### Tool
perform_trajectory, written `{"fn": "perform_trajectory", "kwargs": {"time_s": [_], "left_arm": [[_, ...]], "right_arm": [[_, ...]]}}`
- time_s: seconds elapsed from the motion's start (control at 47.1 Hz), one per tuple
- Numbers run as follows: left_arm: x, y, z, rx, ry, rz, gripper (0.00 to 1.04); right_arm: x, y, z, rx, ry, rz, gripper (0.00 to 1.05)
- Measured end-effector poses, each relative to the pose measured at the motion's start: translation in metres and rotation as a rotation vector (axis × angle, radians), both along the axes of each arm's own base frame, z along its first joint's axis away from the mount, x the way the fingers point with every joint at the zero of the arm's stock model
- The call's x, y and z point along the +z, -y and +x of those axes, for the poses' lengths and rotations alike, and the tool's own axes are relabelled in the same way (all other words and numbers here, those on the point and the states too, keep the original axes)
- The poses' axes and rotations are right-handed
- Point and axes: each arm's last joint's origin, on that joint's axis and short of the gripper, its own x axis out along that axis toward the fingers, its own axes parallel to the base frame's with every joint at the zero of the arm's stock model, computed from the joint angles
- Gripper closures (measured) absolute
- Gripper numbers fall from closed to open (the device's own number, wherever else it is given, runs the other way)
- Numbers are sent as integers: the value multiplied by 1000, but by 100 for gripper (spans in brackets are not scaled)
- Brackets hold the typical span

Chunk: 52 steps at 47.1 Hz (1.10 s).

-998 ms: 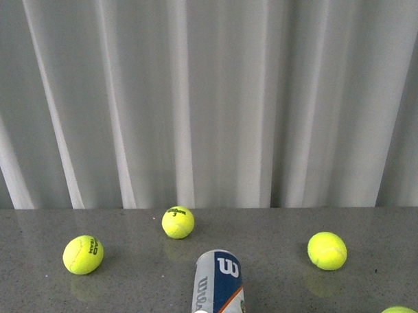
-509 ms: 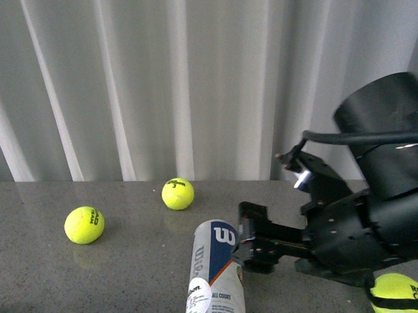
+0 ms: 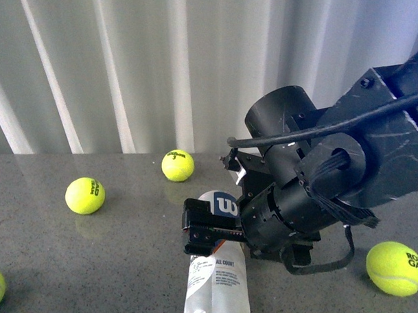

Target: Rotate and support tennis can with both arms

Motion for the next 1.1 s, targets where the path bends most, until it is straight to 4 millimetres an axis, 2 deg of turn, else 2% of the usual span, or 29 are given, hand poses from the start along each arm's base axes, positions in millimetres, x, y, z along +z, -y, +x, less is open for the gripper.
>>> {"fn": "perform_trajectory", "kwargs": {"time_s": [0.212, 0.34, 0.531, 0.616, 0.785, 0.913, 1.104], "left_arm": [[0, 0, 0, 0, 0, 0, 7], [0, 0, 0, 0, 0, 0, 7], [0, 0, 0, 0, 0, 0, 7], [0, 0, 0, 0, 0, 0, 7], [0, 0, 0, 0, 0, 0, 7], [0, 0, 0, 0, 0, 0, 7], [0, 0, 0, 0, 0, 0, 7]], "right_arm": [[-21, -8, 16, -2, -37, -6, 7], [-29, -9, 19, 1, -56, -13, 7], [-30, -10, 18, 86, 15, -90, 36], [-25, -7, 13, 197, 126, -196, 48], [-14, 0, 8, 404, 286, -337, 59], [-2, 9, 7, 740, 557, -513, 71], [-3, 14, 2, 1139, 689, -575, 79]]}}
